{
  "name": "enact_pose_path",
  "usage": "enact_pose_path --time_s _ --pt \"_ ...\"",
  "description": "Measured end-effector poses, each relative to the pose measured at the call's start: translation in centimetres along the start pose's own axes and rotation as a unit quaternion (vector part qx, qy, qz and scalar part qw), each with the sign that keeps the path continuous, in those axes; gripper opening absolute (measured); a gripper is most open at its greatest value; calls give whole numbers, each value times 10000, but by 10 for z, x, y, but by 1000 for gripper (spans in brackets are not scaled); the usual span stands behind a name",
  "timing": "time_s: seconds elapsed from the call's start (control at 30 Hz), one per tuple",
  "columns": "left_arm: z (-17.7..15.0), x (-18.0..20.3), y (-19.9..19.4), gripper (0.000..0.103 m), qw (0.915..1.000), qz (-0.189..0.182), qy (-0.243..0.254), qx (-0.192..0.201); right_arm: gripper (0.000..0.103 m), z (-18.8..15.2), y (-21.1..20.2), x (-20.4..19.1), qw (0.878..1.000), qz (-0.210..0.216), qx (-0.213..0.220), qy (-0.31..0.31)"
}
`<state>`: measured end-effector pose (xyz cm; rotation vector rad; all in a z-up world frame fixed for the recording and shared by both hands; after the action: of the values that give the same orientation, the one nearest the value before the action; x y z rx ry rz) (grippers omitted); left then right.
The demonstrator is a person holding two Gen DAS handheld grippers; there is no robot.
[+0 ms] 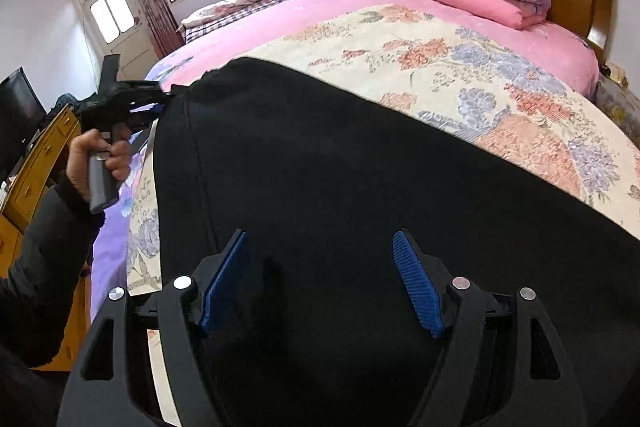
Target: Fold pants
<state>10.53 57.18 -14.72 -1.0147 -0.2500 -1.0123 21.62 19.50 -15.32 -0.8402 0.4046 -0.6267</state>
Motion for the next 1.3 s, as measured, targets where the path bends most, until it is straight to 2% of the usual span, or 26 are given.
enact_pose_path --time_s 0.07,0.1,0.17,0.23,0.3,0.4,0.43,0.47,0.5,0.53,0.57,0.6,0.63,0.67,0.73,0.77,0.8,0.83,0.9,1.0,1.07,1.13,1.2,1.23,1.27,1.3 --pt "-3 22 -12 29 9957 328 803 319 73 -3 3 1 10000 -16 -54 -1" --pt "-6 36 -20 36 9920 324 1123 471 73 -3 5 2 9999 11 -84 64" --pt "-14 66 -29 35 9826 265 1726 637 73 -2 8 7 9997 27 -142 171" --pt "-28 95 -30 12 9713 139 2308 556 73 -1 11 10 9996 57 -163 234" --pt "-53 126 -24 11 9538 -144 2989 267 74 -1 11 9 9996 44 -162 234" --pt "-104 155 -7 11 9063 -697 4112 -683 74 -2 10 9 9996 -2 -149 230" --pt "-116 157 -5 15 8928 -759 4354 -866 75 -2 9 10 9996 -4 -146 242" --pt "-120 155 -9 16 8889 -864 4408 -898 76 -2 9 11 9995 -8 -136 276" --pt "-113 151 -16 26 8957 -1166 4195 -898 78 -2 8 13 9994 -11 -125 310" --pt "-104 146 -23 49 9039 -1402 3952 -849 79 -2 8 15 9993 -6 -114 364" --pt "-82 135 -36 60 9204 -1677 3484 -585 79 -2 8 16 9991 10 -117 398" --pt "-58 120 -46 84 9393 -1746 2944 -247 79 -2 9 17 9990 24 -127 429" --pt "-35 100 -51 90 9565 -1709 2363 -4 79 -2 9 18 9989 39 -133 446" --pt "-4 66 -48 88 9756 -1619 1479 114 79 -2 9 18 9989 44 -132 447" --pt "20 26 -36 77 9874 -1472 576 20 81 -3 8 17 9990 62 -130 429" --pt "27 6 -24 69 9901 -1367 216 -229 81 -3 8 17 9990 70 -126 431" --pt "28 -2 -14 53 9889 -1405 95 -475 82 -3 8 17 9989 76 -123 440" --pt "26 -8 -4 47 9878 -1392 65 -701 82 -3 8 18 9988 89 -119 462" --pt "18 -8 12 41 9887 -1119 275 -964 83 -2 9 19 9986 118 -123 498" --pt "13 9 20 41 9879 -1004 667 -971 86 -2 10 18 9986 121 -147 484" --pt "4 29 20 46 9856 -909 1090 -917 87 -2 11 15 9989 91 -165 422" --pt "1 40 18 65 9814 -743 1548 -857 87 -2 12 15 9991 58 -171 389" --pt "-5 50 22 77 9726 -277 2184 -754 87 -2 12 14 9990 54 -163 402" --pt "-5 47 27 79 9689 83 2369 -712 87 -2 11 15 9990 54 -159 412" --pt "-4 39 30 80 9678 378 2397 -667 87 -3 11 16 9989 54 -153 429" --pt "0 32 29 80 9701 416 2305 -631 87 -3 10 16 9989 49 -147 438"
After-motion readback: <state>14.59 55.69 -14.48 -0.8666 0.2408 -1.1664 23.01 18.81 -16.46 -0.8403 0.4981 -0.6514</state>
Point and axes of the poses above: each gripper's, at about its wrist camera, not at the fingertips, and y roughly the way its jaws point, x to its right, z to its top, the point moved 5 cm from there along y, roughly the way its jaws point, and after that the axes turned 9 degrees about -z, right-handed, at the moved point
